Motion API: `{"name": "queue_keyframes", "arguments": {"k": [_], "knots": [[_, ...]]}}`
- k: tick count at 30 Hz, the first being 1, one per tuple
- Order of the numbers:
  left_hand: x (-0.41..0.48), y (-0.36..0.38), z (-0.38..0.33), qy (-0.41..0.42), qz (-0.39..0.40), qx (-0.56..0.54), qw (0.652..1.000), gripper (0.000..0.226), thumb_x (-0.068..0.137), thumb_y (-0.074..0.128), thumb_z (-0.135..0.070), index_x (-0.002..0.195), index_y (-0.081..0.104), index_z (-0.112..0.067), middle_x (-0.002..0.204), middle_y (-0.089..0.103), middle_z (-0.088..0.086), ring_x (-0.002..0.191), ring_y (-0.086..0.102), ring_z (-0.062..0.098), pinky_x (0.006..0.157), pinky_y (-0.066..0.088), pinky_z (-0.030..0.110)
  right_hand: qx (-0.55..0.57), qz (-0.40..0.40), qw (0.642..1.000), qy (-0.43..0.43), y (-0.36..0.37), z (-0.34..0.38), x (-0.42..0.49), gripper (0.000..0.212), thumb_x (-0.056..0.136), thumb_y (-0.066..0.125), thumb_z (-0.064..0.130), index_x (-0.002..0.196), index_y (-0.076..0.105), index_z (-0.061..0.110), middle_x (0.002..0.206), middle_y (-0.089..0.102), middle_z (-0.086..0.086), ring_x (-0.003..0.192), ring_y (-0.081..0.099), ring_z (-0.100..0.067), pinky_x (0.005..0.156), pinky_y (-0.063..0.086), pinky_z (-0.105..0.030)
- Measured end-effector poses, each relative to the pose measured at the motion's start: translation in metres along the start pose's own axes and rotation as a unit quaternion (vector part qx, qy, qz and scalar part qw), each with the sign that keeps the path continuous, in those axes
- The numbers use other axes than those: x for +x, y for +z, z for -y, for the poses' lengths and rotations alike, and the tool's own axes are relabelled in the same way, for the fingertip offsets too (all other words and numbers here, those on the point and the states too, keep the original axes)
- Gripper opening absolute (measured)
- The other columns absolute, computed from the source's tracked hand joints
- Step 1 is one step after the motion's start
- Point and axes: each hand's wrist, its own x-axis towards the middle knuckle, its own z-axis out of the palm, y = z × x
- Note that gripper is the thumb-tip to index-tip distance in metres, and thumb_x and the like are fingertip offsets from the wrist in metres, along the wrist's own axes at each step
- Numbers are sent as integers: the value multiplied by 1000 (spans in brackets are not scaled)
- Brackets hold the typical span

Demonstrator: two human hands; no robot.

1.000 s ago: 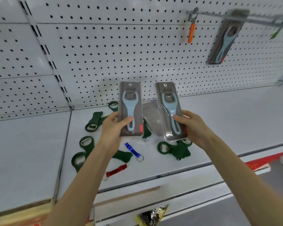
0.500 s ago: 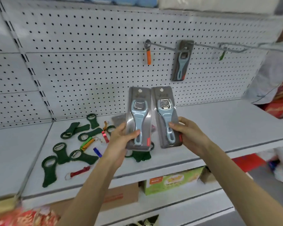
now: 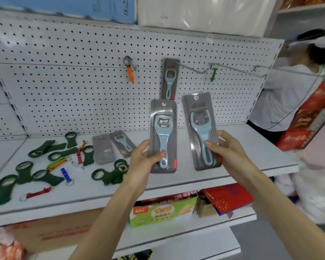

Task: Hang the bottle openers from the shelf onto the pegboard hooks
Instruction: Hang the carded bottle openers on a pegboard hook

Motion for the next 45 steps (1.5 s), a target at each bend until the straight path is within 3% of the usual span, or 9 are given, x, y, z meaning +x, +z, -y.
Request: {"name": "queue_keyframes", "arguments": {"k": [9,12,18,23,29,33,37,41,45], "knots": [[43,12,-29,35,0,7,999,33,82,66,3,111,64,-13,103,74,9,91,71,26,71,56,31,34,-22,998,-44,-10,34,48,15,87,66,11,99,60,18,90,71,-8,80,66,-24,68,49,-37],[56,10,-35,38,-8,7,999,30,83,66,2,109,64,-13,102,74,11,83,71,25,62,55,28,37,-27,998,-43,-8,31,62,15,87,66,11,100,60,16,90,71,-8,82,65,-28,73,46,-43],[71,8,-37,44,-7,11,999,31,84,64,3,113,62,-9,105,72,14,85,68,27,66,57,27,44,-36,997,-47,-9,20,77,18,85,67,13,101,61,16,92,71,-10,85,60,-30,77,41,-46],[73,1,-36,44,-2,19,999,30,85,63,2,114,60,-5,88,71,8,52,62,9,38,39,12,42,-31,998,-41,-8,10,85,20,86,67,11,105,61,14,95,72,-11,83,66,-27,73,47,-39],[74,-11,-29,43,-8,38,998,27,84,65,-1,108,64,-15,85,75,1,63,68,12,48,46,15,39,-49,998,-21,7,1,106,15,86,69,17,98,69,8,93,74,-7,84,70,-22,78,55,-35],[73,-16,-18,39,-17,42,998,28,84,65,0,107,66,-16,98,74,11,81,72,27,68,56,37,-2,-46,999,-9,14,-1,130,10,87,69,24,82,70,15,73,69,2,67,62,-15,67,50,-29],[74,-16,-7,53,-40,57,996,35,81,67,2,110,66,-17,103,74,10,98,68,36,95,47,57,9,-39,999,11,21,-3,160,12,86,70,27,93,71,17,90,74,-3,77,68,-16,77,54,-34],[75,-18,-3,51,-58,55,996,39,80,67,2,113,66,-19,106,73,8,100,68,32,99,45,57,25,-41,998,46,26,-15,183,37,82,73,34,109,67,9,108,67,-20,93,63,-27,93,46,-37],[77,-21,-9,53,-68,47,995,46,72,71,-6,117,65,-17,108,72,10,102,68,31,98,46,53,32,-21,997,66,30,-20,202,49,82,72,39,118,63,8,121,65,-11,116,58,-28,105,41,-51]]}}
